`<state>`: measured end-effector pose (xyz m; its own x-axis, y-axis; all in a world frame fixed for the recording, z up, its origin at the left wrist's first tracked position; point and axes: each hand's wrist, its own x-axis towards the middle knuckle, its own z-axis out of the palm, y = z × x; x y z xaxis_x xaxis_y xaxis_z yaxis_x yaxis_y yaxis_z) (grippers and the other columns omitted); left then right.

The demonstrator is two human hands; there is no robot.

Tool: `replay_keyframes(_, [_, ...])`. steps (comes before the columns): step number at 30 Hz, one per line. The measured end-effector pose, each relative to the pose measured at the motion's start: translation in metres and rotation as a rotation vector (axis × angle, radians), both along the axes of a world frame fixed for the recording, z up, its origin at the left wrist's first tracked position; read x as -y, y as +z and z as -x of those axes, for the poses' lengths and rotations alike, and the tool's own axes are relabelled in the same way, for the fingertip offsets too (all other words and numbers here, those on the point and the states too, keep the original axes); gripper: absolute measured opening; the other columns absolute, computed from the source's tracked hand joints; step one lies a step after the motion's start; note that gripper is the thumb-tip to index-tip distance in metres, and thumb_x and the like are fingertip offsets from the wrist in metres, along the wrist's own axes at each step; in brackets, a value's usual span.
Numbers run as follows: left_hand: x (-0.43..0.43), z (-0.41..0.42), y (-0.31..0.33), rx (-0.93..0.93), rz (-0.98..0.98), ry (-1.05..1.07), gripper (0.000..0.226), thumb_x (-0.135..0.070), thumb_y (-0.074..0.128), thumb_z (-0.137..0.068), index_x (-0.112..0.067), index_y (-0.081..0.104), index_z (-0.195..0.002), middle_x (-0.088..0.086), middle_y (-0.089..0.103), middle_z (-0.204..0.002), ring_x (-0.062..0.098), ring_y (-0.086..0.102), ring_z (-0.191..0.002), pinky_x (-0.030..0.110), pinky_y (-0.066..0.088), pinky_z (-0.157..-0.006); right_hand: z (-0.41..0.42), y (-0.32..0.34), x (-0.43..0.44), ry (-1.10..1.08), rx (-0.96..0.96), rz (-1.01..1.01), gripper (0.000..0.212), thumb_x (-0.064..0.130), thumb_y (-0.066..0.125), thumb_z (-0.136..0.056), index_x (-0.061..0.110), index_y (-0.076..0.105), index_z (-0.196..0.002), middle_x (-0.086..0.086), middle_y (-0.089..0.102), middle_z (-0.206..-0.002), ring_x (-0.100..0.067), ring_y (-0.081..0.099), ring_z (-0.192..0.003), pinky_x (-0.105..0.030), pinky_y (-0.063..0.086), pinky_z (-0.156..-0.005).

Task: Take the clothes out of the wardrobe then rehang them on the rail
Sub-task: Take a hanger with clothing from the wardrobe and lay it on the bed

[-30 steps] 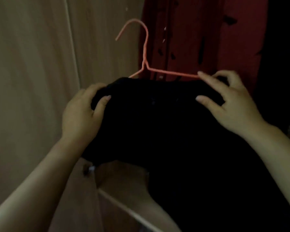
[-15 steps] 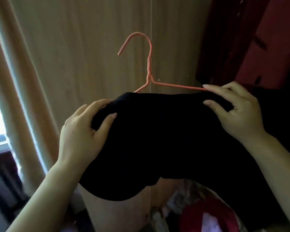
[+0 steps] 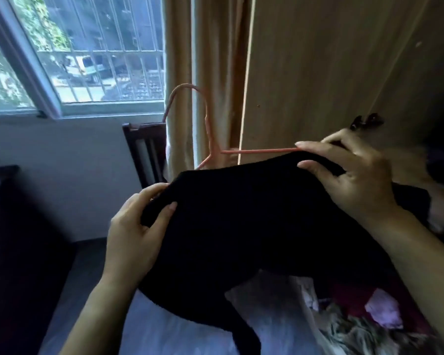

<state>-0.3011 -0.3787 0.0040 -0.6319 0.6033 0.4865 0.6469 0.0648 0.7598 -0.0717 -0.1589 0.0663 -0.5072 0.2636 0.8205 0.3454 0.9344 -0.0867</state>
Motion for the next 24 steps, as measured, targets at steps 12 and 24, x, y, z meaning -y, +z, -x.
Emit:
replay_keyframes(12, [0.23,0.061,-0.05,0.156,0.206,0.531,0.026,-0.039,0.062,-0.08,-0.044,0.059,-0.106,-0.016,0.064,-0.097,0.001,0.059,-0.091,0.023,0.048,-0.078,0.2,-0.112,0.142,0.51,0.064,0.227,0.023,0.029,0.065,-0.088,0.02,0.069,-0.109,-0.007,0.061,-0.087,-0.017,0.057,-0.074,-0.031,0.047,-0.063])
replay_keyframes(24, [0.369,0.087,-0.069,0.249,0.272,1.298,0.026,-0.034,0.062,-0.084,-0.042,0.058,-0.109,-0.014,0.062,-0.103,0.005,0.056,-0.092,0.023,0.043,-0.073,0.442,-0.149,0.3,1.169,0.247,0.361,0.024,0.03,0.06,-0.089,0.03,0.062,-0.113,-0.002,0.056,-0.089,-0.01,0.049,-0.072,-0.014,0.039,-0.067])
